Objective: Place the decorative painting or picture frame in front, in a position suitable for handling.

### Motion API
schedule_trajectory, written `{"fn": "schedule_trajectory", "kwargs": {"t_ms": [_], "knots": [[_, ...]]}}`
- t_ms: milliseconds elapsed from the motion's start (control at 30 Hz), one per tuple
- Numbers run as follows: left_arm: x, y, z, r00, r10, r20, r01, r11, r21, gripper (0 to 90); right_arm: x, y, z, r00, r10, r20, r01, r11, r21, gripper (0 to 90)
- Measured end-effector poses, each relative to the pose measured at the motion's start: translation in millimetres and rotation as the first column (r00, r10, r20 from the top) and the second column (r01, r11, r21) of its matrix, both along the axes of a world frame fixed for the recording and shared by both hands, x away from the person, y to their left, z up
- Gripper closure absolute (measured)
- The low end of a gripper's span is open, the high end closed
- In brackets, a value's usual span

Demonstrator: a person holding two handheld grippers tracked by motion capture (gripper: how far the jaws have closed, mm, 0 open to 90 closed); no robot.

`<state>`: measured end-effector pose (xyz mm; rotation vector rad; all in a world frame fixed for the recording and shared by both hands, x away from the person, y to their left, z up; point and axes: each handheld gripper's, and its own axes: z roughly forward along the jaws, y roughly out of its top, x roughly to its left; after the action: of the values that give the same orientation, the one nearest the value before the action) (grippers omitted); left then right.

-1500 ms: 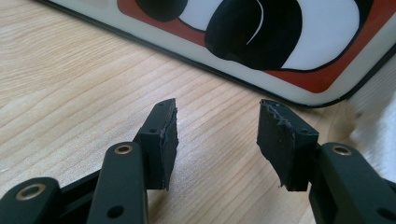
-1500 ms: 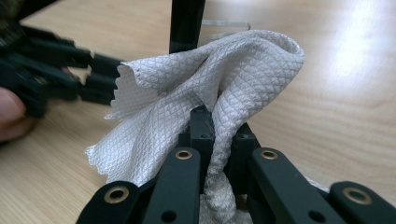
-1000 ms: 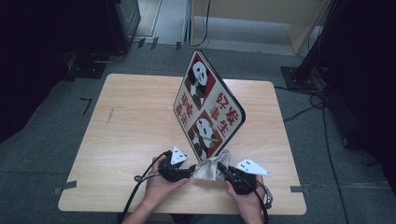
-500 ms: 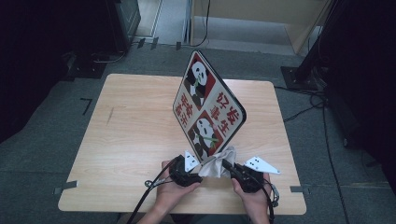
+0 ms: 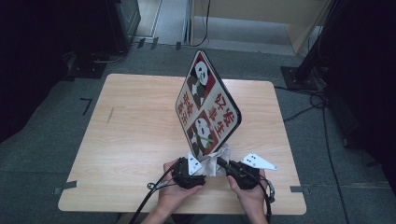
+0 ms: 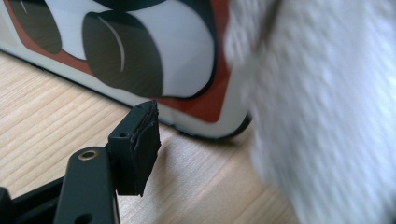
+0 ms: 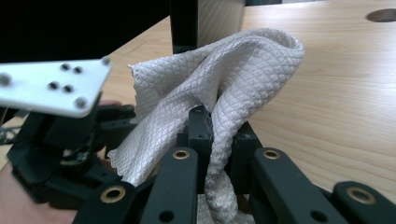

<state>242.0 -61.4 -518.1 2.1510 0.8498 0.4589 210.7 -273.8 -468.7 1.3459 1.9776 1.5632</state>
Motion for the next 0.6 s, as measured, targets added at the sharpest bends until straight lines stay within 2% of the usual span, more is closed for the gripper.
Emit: {"fn": "schedule_trajectory", "kwargs": {"t_ms": [133,200,300,400,467,600], "knots": [[0.8,1.2,0.3,0.9995,0.031,0.011,-0.031,0.9995,0.009,32.0,-1.2,7.5,-1.1,0.9998,0.020,-0.004,-0.020,1.000,-0.008,83.3],[0.6,2.8,0.9,0.9986,0.049,0.019,-0.049,0.9988,-0.003,34.6,-2.1,9.7,-0.8,0.9997,0.022,-0.004,-0.022,1.000,-0.007,83.2],[2.1,7.5,1.4,0.9983,0.058,0.006,-0.058,0.9974,-0.043,42.1,-5.0,9.1,1.6,0.9998,0.005,0.018,-0.005,1.000,0.000,83.1],[4.3,10.3,1.1,0.9983,0.055,-0.019,-0.056,0.9956,-0.074,46.1,-8.8,4.3,6.0,0.9988,-0.023,0.043,0.021,0.999,0.040,83.1],[3.3,9.2,1.3,0.9984,0.057,-0.005,-0.057,0.9964,-0.062,46.8,-9.8,4.6,7.1,0.9987,-0.014,0.050,0.012,0.999,0.043,82.6],[0.9,6.9,1.4,0.9977,0.064,0.022,-0.063,0.9971,-0.041,48.1,-9.4,14.2,1.8,0.9998,-0.003,0.022,0.002,1.000,0.025,80.7]]}}
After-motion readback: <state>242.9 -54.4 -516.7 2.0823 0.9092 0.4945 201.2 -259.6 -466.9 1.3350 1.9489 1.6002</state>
